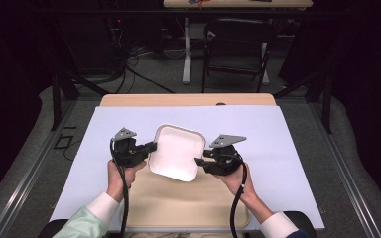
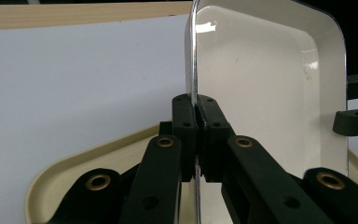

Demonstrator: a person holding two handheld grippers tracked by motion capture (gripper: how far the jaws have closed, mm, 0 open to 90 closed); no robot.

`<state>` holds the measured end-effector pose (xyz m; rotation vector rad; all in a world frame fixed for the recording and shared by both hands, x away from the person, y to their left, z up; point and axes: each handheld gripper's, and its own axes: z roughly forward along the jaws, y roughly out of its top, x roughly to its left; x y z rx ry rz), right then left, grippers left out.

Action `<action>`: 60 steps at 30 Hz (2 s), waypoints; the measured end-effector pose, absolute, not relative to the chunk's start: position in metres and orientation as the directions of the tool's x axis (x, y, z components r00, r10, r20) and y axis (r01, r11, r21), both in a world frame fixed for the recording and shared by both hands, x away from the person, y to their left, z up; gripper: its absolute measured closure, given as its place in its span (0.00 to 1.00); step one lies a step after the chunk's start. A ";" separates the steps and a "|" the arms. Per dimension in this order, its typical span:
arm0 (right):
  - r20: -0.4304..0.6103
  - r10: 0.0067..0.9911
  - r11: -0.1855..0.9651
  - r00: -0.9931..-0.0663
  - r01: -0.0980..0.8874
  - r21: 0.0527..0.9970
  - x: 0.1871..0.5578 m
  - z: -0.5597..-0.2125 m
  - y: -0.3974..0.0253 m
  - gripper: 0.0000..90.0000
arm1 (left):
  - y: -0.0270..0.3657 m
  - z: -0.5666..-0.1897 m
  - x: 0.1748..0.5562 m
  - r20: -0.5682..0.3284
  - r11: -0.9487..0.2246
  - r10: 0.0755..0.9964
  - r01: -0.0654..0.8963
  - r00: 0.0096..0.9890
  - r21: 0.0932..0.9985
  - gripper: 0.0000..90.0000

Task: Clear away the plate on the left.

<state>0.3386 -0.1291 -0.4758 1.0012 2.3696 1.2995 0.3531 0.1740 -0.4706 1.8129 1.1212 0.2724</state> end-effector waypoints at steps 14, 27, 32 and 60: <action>0.110 0.688 0.337 -0.718 0.450 0.827 0.339 -0.473 -0.133 0.72 | 0.165 -0.471 0.347 -0.269 -0.146 0.767 0.568 0.582 0.810 0.97; 0.115 0.691 0.323 -0.713 0.447 0.834 0.336 -0.468 -0.139 0.79 | 0.164 -0.474 0.342 -0.283 -0.158 0.745 0.573 0.604 0.804 0.97; 0.121 0.687 0.318 -0.717 0.446 0.836 0.334 -0.466 -0.144 0.81 | 0.162 -0.475 0.338 -0.297 -0.164 0.732 0.581 0.614 0.797 0.96; 0.193 0.676 0.322 -0.712 0.520 0.791 0.321 -0.465 -0.153 0.85 | 0.161 -0.482 0.321 -0.346 -0.218 0.685 0.634 0.641 0.742 0.95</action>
